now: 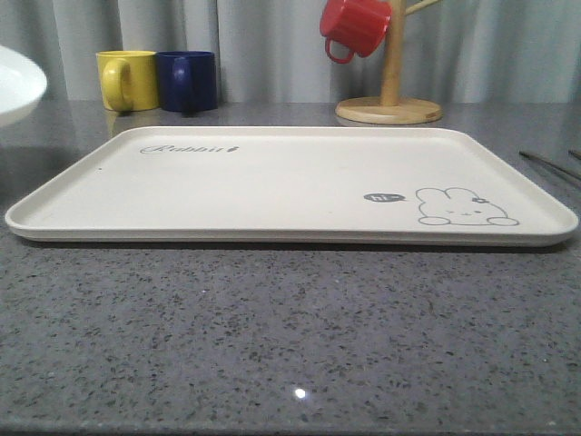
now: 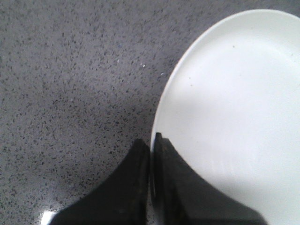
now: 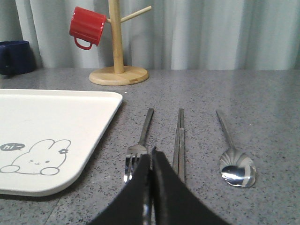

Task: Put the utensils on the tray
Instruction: 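Grasp the white plate rim with the left gripper and lift it, then lower the white plate onto the tray near the 'Rabbit' text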

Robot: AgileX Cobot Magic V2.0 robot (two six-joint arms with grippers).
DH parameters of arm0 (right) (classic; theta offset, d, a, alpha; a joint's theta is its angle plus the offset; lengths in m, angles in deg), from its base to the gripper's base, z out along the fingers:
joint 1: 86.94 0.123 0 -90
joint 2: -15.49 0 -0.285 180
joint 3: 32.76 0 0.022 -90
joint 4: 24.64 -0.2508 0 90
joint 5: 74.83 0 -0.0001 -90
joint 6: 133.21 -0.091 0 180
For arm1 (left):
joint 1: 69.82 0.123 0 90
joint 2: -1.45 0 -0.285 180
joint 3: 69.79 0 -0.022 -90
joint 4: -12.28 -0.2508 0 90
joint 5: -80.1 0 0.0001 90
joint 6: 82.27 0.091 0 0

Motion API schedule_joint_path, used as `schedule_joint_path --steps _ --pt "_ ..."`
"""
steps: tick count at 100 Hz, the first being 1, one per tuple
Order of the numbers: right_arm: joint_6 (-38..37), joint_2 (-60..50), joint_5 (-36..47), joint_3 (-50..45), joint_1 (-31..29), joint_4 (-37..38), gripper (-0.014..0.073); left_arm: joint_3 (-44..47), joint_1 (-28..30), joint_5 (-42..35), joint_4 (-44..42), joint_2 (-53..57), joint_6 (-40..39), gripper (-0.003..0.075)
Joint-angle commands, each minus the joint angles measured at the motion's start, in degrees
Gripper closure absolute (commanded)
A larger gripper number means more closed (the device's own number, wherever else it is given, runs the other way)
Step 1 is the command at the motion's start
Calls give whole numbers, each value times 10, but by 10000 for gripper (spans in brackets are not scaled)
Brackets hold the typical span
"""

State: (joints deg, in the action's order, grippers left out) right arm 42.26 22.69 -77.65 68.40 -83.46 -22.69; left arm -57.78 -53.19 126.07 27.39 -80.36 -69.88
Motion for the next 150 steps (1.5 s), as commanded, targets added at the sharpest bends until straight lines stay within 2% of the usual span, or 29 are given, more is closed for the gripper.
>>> schedule_joint_path --steps 1,19,52,70,84,106,150 --pt "3 -10 48 11 -4 0 661 -14 5 -14 67 39 34 731" --pt "3 -10 48 11 -4 0 661 -14 -13 8 162 45 95 731" --pt "3 -10 48 11 -4 0 661 -18 -140 -11 179 -12 95 738" --pt "3 -10 48 11 -4 0 661 -62 -217 -11 179 -76 95 738" --pt "3 -10 48 11 -4 0 661 -105 -256 -5 179 -127 95 738" --pt "3 -10 48 11 -4 0 661 -141 -276 15 179 -189 94 738" --pt "3 -10 48 11 -4 0 661 -141 -277 16 174 -244 93 738"
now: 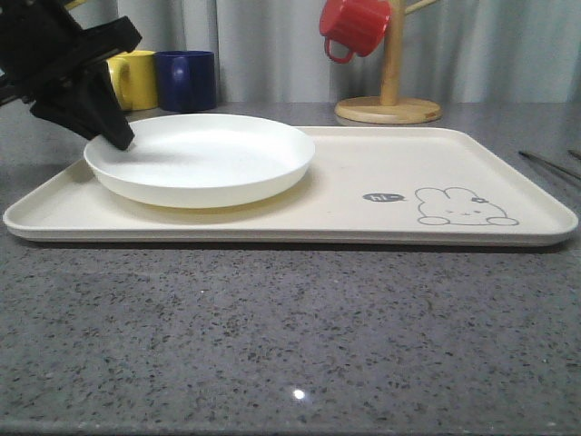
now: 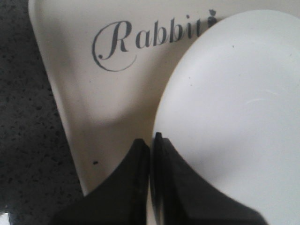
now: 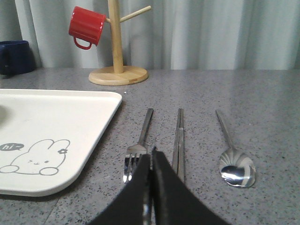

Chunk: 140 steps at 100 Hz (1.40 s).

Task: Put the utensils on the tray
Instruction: 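Lower the white plate onto the tray near the 'Rabbit' text, then open the left gripper and raise it away from the plate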

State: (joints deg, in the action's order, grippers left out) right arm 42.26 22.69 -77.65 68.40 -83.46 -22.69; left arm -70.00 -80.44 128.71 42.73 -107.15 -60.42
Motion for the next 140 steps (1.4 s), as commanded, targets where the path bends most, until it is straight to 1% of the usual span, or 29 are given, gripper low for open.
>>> schedule_joint_path --steps 1,26,34,41,48,53,60,67,83,107,121,130,140 --pt "3 -10 48 11 -4 0 661 -19 -4 -10 20 24 -2 738" --pt "3 -10 48 11 -4 0 661 -19 -4 -18 17 24 -2 737" --pt "3 -10 48 11 -4 0 661 -19 -4 -18 17 24 -2 722" --pt "3 -10 48 11 -4 0 661 -19 -4 -18 17 24 -2 669" --pt "3 -10 48 11 -4 0 661 -19 -4 -18 17 24 -2 580" --pt "3 -10 48 11 -4 0 661 -19 -4 -18 17 24 -2 501" --pt "3 -10 48 11 -4 0 661 -19 -4 -19 17 24 -2 419" --pt "3 -10 48 11 -4 0 661 -19 -4 -23 17 25 3 374" --pt "3 -10 48 11 -4 0 661 -19 -4 -51 18 49 3 370" --pt "3 -10 48 11 -4 0 661 -5 -3 -130 10 134 3 370" --pt "3 -10 48 11 -4 0 661 54 -3 -188 -18 211 4 370" --pt "3 -10 48 11 -4 0 661 111 -3 -227 -30 271 12 370" --pt "3 -10 48 11 -4 0 661 189 -3 -290 -49 342 12 370"
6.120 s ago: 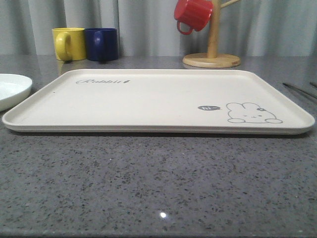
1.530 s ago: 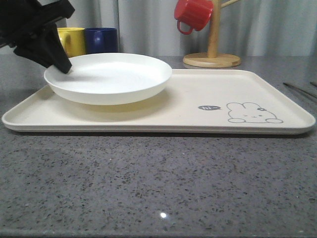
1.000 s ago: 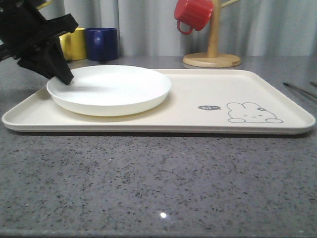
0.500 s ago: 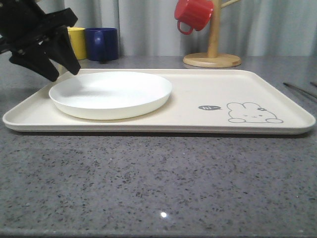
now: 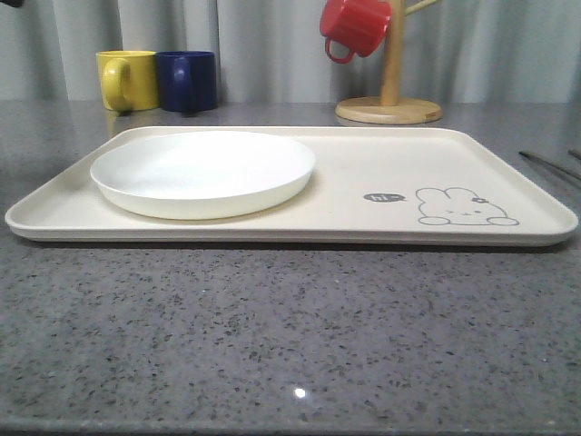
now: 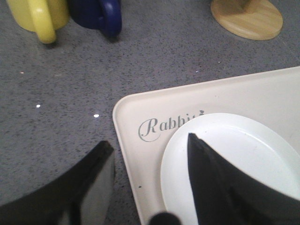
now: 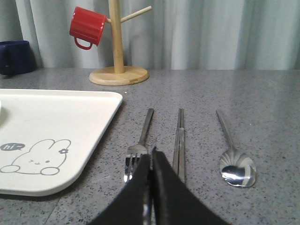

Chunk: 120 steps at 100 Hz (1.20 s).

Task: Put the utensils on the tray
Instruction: 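Open the left gripper and raise it away from the plate, then move the right gripper above the steel fork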

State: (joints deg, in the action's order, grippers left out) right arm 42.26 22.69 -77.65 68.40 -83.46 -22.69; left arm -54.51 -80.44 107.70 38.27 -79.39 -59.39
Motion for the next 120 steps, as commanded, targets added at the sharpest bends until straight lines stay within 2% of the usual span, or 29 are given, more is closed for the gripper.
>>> schedule_joint_path --steps 1,21,42,66,78,100,120 --pt "3 -10 48 11 -4 0 661 39 -3 -85 -7 75 2 370" --pt "3 -10 48 11 -4 0 661 188 -3 -191 -12 223 2 370" --pt "3 -10 48 11 -4 0 661 285 -3 -204 -14 360 2 370" --pt "3 -10 48 11 -4 0 661 332 -3 -204 -28 460 2 379" --pt "3 -10 48 11 -4 0 661 332 -3 -201 -31 477 2 466" --pt "3 -10 48 11 -4 0 661 332 -3 -201 -32 479 2 740" --pt "3 -10 49 11 -4 0 661 332 -3 -201 -32 479 2 738"
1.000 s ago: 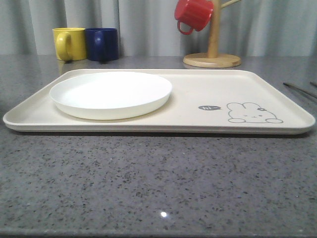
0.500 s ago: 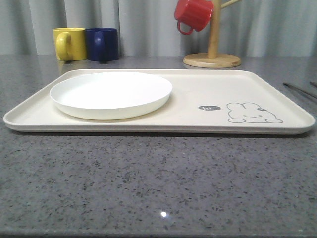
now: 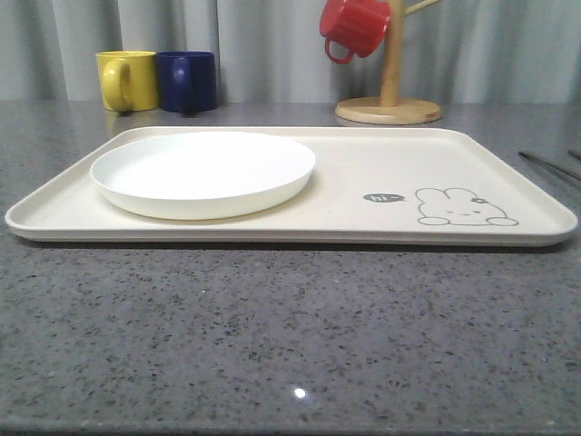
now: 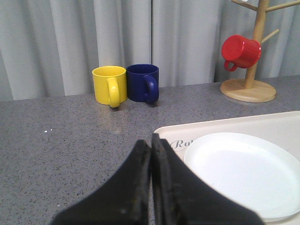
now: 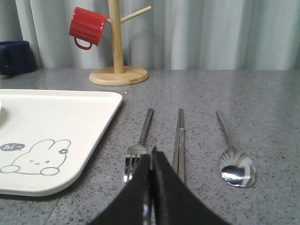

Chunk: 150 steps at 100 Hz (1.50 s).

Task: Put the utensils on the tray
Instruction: 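Move the right gripper above the steel fork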

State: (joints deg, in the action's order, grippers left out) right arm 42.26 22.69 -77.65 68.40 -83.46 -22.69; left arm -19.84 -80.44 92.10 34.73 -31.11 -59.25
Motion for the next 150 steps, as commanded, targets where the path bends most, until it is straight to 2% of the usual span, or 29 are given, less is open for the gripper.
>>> schedule_joint_path --steps 1,21,32,60,77,87,112,131,140,150 --pt "3 -10 49 11 -4 0 661 -15 -3 -45 3 -3 1 738" --pt "3 -10 98 12 -4 0 661 -15 -3 -45 3 -3 1 738" --pt "3 -10 93 31 -4 -6 661 -15 -3 -45 3 -3 1 738" --pt "3 33 -88 177 -4 -6 661 -15 -3 -45 3 -3 1 738" --pt "3 150 -247 281 -4 -6 661 -15 -3 -45 3 -3 1 738" --pt "3 224 -307 327 -4 -13 661 -15 -3 -45 3 -3 1 738" --pt "3 382 -322 398 -4 -31 661 -15 -3 -45 3 -3 1 738" --pt "3 433 -324 408 -4 -33 657 -15 -3 -45 3 -3 1 738" --pt "3 438 -326 408 -4 -43 603 -15 -3 -45 3 -3 1 738" --pt "3 437 -326 408 -4 -49 463 -15 -3 -45 3 -3 1 738"
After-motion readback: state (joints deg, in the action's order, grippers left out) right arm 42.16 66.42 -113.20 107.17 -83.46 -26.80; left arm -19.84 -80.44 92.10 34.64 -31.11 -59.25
